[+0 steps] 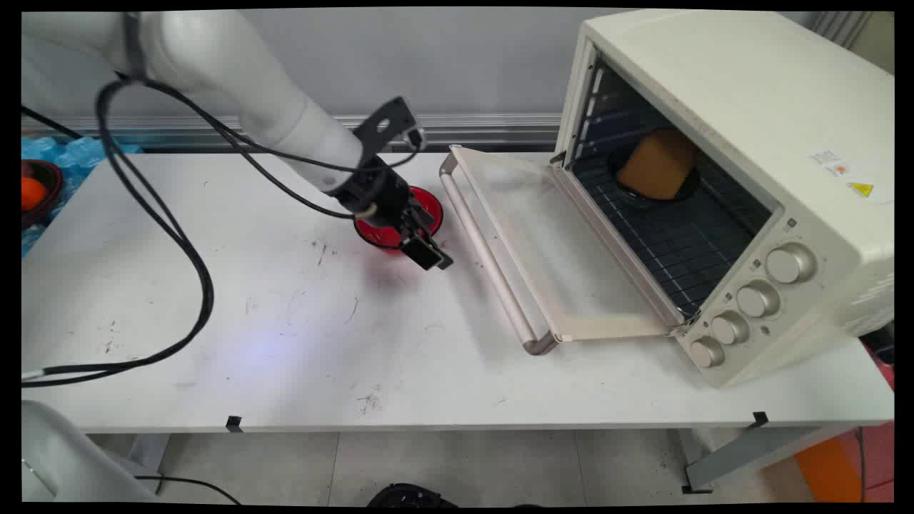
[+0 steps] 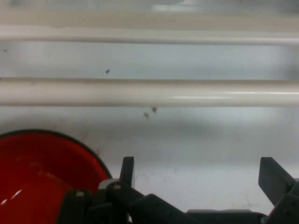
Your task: Close the oven
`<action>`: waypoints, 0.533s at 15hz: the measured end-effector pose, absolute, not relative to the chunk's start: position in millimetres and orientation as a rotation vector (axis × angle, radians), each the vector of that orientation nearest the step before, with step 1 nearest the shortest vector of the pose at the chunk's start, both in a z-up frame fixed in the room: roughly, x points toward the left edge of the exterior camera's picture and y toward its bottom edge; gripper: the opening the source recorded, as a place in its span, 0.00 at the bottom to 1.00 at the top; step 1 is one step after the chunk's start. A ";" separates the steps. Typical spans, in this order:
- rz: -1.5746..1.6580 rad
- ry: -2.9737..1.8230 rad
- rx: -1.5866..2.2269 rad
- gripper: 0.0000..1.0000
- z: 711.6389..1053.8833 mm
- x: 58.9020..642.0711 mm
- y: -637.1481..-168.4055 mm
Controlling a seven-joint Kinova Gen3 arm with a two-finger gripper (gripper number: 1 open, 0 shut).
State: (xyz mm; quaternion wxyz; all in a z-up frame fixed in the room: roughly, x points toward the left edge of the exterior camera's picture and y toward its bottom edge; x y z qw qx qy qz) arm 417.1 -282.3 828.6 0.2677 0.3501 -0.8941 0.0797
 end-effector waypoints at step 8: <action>0.190 -2.418 0.874 1.00 781.1 393.6 -311.4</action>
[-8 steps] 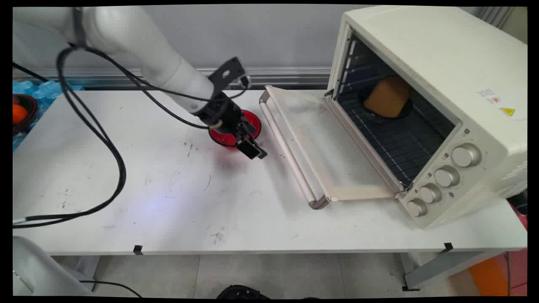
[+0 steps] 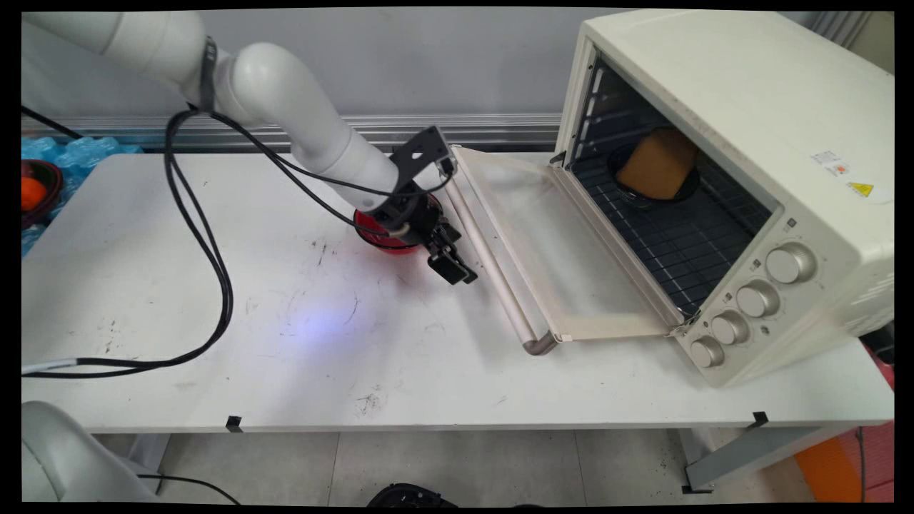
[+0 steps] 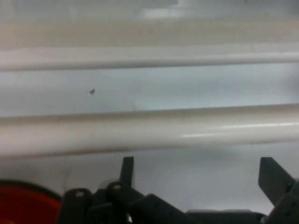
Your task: Close the oven
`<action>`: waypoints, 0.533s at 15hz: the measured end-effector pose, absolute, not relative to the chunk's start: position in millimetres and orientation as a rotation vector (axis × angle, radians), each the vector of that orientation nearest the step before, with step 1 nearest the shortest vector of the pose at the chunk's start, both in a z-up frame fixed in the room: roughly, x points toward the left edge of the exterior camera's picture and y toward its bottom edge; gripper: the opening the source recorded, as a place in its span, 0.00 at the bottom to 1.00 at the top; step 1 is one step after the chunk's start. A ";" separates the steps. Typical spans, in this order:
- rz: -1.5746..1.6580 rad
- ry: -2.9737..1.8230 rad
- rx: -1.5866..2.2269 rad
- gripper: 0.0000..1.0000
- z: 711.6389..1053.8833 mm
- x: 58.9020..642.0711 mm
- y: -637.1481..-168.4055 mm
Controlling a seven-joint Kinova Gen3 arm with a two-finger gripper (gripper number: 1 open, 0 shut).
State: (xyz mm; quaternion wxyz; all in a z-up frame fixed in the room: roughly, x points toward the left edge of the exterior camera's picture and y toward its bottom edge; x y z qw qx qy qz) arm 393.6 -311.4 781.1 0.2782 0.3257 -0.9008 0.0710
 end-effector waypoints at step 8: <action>0.178 -2.412 0.826 0.00 758.5 380.3 -322.0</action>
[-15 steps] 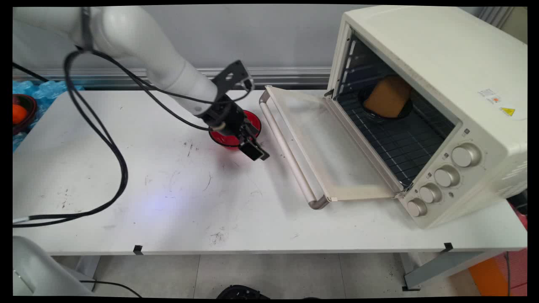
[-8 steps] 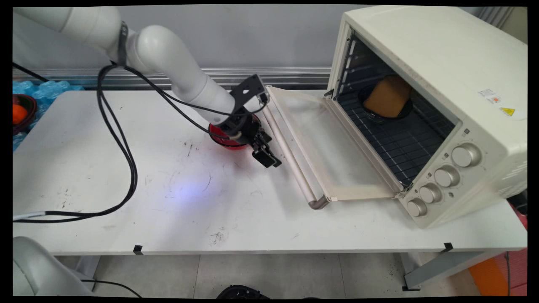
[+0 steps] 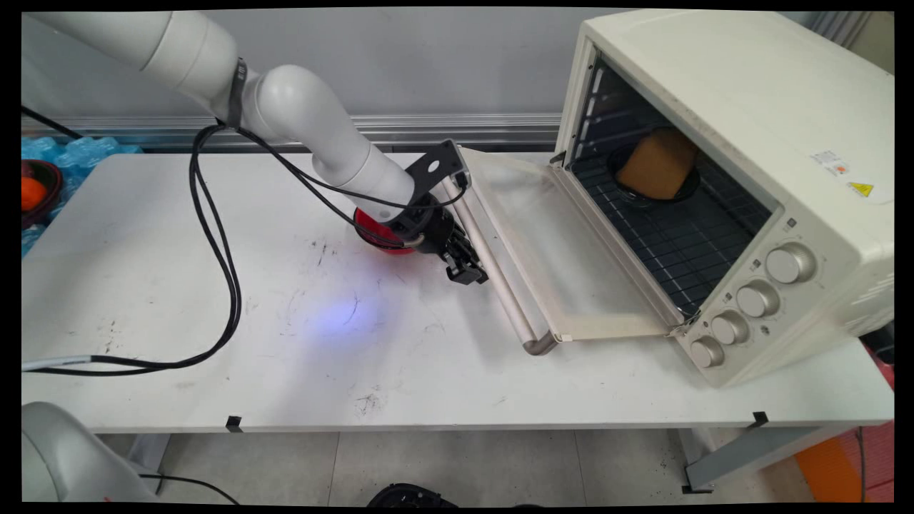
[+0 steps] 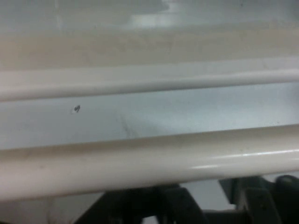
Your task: Close the oven
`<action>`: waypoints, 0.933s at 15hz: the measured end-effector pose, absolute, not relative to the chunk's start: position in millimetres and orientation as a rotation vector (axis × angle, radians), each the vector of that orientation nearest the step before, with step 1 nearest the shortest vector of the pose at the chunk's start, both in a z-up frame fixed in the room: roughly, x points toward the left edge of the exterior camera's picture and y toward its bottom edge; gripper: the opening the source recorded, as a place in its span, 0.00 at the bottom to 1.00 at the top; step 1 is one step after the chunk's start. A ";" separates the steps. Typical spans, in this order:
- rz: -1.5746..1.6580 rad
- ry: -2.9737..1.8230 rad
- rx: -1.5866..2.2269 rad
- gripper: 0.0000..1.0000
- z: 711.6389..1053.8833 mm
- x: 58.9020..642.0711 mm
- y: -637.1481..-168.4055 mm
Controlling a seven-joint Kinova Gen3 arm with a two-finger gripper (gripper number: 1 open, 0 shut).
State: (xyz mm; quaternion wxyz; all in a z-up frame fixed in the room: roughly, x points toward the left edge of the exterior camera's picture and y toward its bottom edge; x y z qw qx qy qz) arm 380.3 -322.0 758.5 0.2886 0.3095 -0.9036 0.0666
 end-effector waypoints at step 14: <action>0.237 -2.335 0.845 0.00 760.1 373.1 -326.4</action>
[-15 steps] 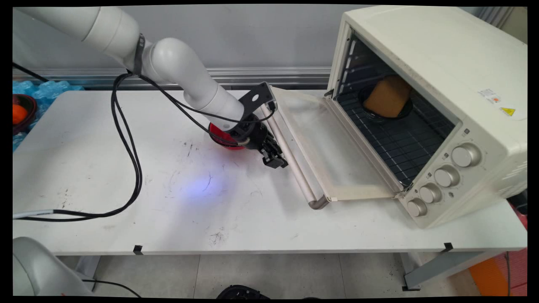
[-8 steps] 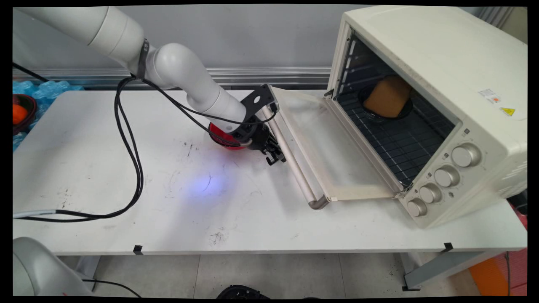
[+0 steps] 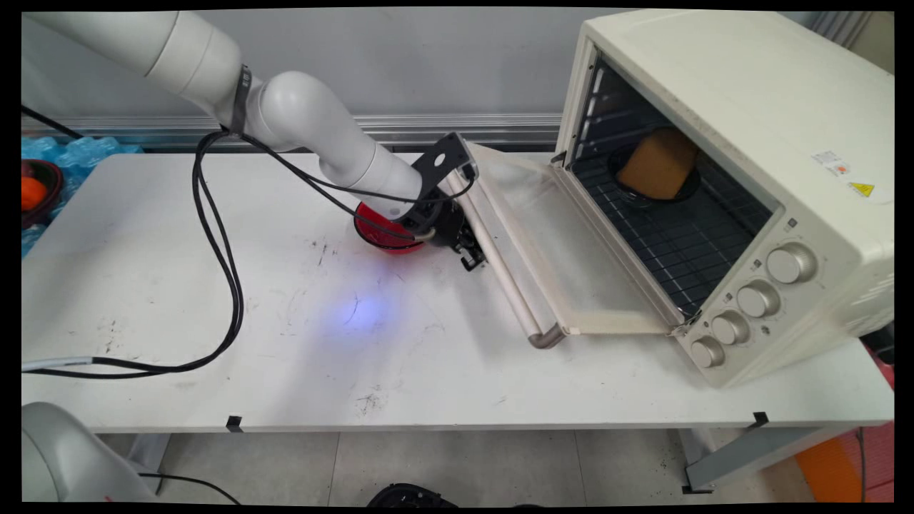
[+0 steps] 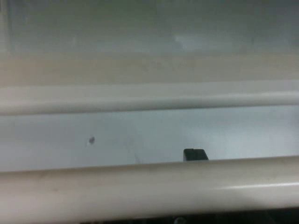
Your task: Close the oven
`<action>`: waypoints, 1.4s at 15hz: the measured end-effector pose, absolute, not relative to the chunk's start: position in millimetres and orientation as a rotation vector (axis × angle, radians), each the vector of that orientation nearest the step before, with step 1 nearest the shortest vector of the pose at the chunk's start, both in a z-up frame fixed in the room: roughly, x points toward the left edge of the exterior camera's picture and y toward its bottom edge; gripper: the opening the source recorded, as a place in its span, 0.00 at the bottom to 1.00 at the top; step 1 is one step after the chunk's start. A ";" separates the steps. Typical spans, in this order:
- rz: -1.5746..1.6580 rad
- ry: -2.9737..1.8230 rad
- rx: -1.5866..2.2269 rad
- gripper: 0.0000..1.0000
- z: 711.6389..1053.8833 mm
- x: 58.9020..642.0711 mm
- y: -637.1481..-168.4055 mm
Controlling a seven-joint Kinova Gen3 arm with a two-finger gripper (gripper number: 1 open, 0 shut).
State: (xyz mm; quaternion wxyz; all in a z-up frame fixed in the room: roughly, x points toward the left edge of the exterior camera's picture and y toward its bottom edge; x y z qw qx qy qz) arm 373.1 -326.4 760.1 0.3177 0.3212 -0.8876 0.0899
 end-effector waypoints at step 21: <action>0.416 -2.056 0.734 0.00 877.0 320.6 -383.7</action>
